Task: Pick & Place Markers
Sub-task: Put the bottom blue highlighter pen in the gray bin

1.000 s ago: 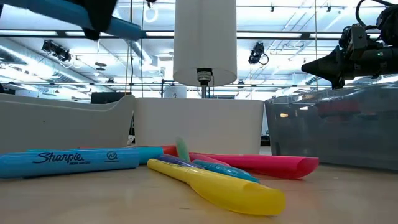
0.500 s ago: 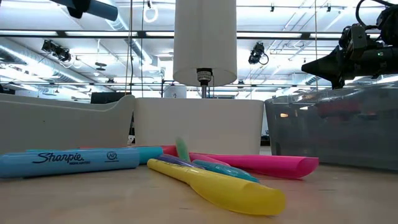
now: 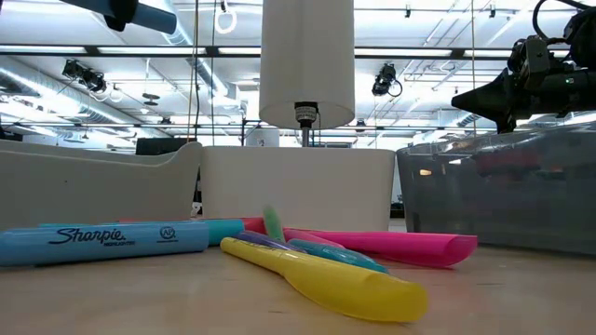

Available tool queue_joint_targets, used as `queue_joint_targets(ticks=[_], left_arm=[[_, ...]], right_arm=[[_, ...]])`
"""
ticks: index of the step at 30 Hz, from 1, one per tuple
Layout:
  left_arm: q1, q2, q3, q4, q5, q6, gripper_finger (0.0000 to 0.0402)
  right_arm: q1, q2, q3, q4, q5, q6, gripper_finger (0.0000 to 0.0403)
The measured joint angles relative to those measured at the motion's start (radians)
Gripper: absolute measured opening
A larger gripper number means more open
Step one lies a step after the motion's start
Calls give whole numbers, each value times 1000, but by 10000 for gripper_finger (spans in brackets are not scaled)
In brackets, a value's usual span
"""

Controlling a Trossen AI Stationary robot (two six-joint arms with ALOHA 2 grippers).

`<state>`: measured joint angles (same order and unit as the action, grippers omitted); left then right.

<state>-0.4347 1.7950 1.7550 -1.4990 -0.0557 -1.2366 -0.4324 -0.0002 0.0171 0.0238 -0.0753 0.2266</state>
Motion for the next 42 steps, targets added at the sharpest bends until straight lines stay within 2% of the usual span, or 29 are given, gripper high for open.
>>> queue_joint_targets(ticks=[16,23,42], left_arm=[[-8,2,-3,-47,-4,-1,80],[-7,3,-83,-39,-11,-8,74],[0,3,-311,155,4,-6,74]], right_arm=[[0,0,0,0,0,0,24],[0,0,0,0,0,0,24],[0,0,0,0,0,0,24]])
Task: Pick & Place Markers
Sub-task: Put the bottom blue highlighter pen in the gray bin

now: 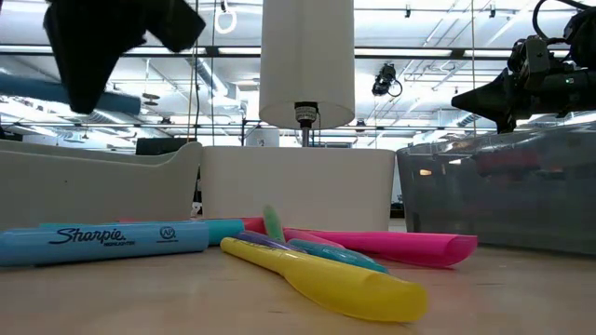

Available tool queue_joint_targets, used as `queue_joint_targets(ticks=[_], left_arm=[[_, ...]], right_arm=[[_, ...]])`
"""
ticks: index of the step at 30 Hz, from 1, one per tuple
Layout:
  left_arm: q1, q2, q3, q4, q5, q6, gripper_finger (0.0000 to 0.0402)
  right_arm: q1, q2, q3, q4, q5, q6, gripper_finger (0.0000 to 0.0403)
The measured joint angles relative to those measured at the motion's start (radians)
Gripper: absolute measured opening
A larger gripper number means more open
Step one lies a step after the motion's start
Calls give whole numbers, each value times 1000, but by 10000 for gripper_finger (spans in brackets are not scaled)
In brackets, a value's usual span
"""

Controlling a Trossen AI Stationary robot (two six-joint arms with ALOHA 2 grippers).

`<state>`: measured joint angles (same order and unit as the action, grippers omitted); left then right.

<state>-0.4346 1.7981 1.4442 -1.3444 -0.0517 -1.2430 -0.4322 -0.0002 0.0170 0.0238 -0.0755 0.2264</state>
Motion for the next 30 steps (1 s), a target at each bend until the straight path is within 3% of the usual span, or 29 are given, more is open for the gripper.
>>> queue_joint_targets(ticks=[16,30], left_arm=[[40,0,-233,254,68,41,75],[61,0,-368,354,11,46,75]], right_arm=[[0,0,0,0,0,0,24],[0,0,0,0,0,0,24]])
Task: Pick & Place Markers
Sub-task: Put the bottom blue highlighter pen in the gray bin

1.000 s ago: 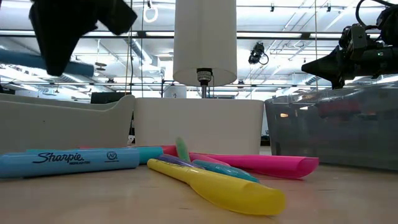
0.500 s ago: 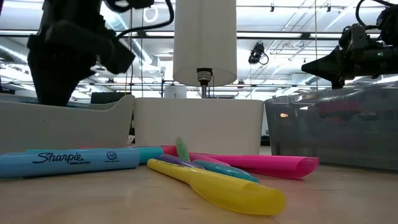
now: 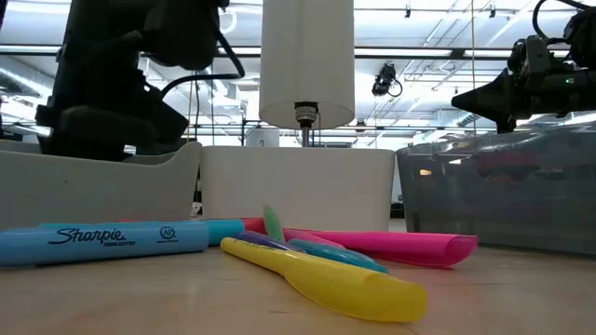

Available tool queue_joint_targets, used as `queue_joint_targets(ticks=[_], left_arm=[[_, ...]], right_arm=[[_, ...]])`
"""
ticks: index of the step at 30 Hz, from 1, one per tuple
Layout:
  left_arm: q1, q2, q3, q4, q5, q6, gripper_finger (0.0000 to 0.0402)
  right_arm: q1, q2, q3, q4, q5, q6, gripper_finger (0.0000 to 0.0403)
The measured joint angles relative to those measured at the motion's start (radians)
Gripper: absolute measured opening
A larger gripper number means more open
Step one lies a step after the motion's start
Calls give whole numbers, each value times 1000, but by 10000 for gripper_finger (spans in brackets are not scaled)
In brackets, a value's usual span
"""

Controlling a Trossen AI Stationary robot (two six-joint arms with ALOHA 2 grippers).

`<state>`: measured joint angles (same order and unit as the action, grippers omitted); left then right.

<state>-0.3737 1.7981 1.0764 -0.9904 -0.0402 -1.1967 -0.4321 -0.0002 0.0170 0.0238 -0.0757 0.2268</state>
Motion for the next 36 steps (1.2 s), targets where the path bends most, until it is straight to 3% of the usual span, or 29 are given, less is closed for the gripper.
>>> queue_joint_targets(ticks=[21,36], left_arm=[[2,0,-4,25,0,-22,81],[2,0,-4,25,8,-30,144]], right_arm=[[0,0,0,0,0,0,24],[0,0,0,0,0,0,24]])
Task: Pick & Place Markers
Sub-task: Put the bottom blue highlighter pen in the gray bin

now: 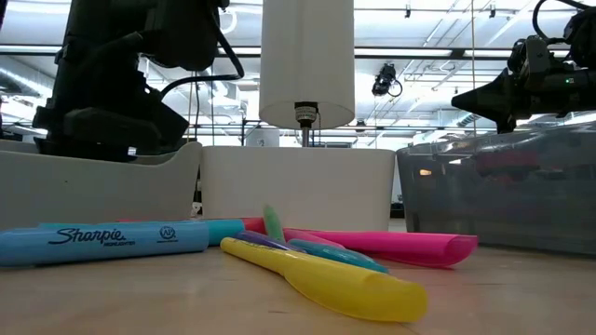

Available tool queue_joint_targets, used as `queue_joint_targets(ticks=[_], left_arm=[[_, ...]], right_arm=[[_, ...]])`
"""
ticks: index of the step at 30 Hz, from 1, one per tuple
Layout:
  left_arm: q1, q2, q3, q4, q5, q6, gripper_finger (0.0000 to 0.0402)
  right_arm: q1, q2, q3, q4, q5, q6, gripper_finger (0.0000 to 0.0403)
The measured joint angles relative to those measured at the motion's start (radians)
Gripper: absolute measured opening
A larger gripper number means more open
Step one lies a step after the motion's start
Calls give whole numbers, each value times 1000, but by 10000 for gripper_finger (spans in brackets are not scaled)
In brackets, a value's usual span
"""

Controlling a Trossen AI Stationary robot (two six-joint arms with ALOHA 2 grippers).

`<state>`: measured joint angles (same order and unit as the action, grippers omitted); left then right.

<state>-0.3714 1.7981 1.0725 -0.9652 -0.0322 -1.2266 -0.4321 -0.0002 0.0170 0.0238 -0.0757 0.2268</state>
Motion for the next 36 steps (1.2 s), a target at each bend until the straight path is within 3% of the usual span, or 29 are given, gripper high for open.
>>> queue_joint_targets(ticks=[15,25,36], left_arm=[[5,0,0,0,-8,0,229],[5,0,5,-3,10,5,233],[5,0,134,-113,10,43,233]], right_arm=[[0,0,0,0,0,0,24],[0,0,0,0,0,0,24],[0,0,0,0,0,0,24]])
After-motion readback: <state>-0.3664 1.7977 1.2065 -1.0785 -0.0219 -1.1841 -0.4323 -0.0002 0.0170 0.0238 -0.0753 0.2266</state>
